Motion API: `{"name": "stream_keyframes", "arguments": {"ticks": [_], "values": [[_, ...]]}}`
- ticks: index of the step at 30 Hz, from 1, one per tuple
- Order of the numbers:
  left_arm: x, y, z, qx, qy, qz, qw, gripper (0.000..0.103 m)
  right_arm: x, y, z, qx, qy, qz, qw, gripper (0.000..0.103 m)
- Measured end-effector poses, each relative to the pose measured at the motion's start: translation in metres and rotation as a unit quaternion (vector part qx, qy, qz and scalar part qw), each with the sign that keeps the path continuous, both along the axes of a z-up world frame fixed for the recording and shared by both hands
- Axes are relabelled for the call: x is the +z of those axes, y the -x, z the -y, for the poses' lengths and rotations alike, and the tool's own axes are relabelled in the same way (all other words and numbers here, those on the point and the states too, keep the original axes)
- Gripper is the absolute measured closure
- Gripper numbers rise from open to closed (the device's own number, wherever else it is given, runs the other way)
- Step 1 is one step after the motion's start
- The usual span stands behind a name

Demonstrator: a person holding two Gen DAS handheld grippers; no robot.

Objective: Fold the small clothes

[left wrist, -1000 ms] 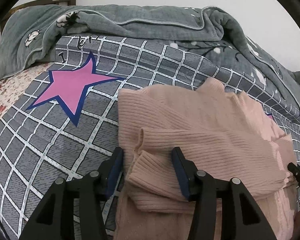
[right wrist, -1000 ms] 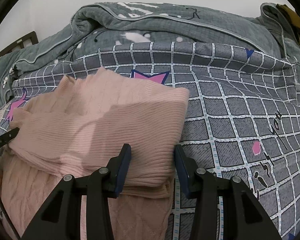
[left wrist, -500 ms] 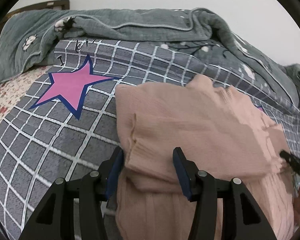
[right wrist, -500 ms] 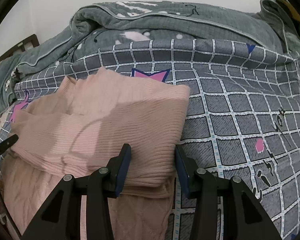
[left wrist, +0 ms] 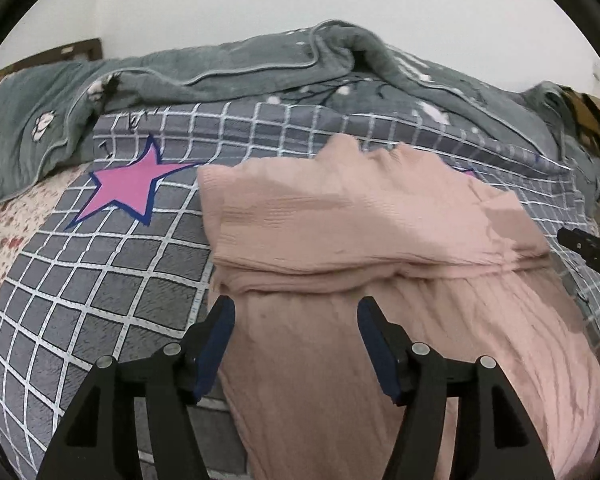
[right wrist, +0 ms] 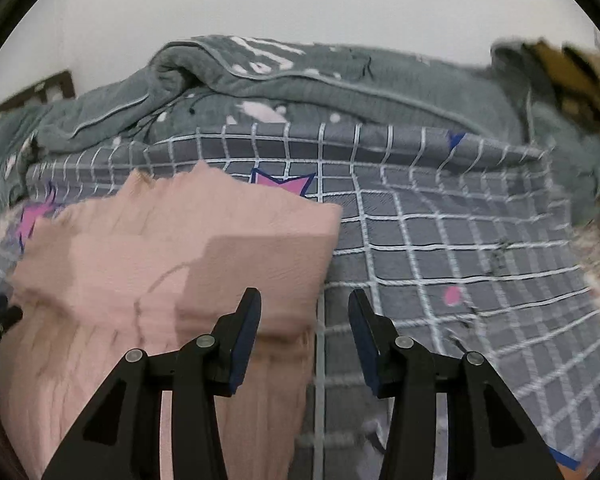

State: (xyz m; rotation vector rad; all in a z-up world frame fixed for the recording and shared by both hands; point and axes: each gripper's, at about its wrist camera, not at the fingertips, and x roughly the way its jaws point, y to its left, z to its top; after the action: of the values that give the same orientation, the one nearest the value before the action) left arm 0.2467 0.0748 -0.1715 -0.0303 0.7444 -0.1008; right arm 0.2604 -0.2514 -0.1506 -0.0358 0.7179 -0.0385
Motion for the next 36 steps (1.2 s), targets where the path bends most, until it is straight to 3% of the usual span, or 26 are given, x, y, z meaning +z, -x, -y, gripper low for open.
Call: {"name": "stream_keyframes", "arguments": {"ticks": [11,29,32,36], "values": [[0.018,0.037,-0.012,-0.009,0.045,0.041,0.9981,0.041,0.023,0.097,-0.022,0.002,-0.005,0.001,1.0,0.058],[0.018,0.116,-0.04,0.019,0.104,0.057,0.9928,0.04,0.053,0.188,-0.031,0.038,-0.005,0.033,0.999,0.058],[0.013,0.129,-0.041,0.021,0.104,0.049,0.9931,0.04,0.049,0.201,-0.024,0.04,-0.006,0.041,0.998,0.057],[0.003,0.15,-0.045,0.012,0.123,0.032,0.9919,0.04,0.022,0.212,-0.007,0.038,-0.022,0.02,0.999,0.057]]}}
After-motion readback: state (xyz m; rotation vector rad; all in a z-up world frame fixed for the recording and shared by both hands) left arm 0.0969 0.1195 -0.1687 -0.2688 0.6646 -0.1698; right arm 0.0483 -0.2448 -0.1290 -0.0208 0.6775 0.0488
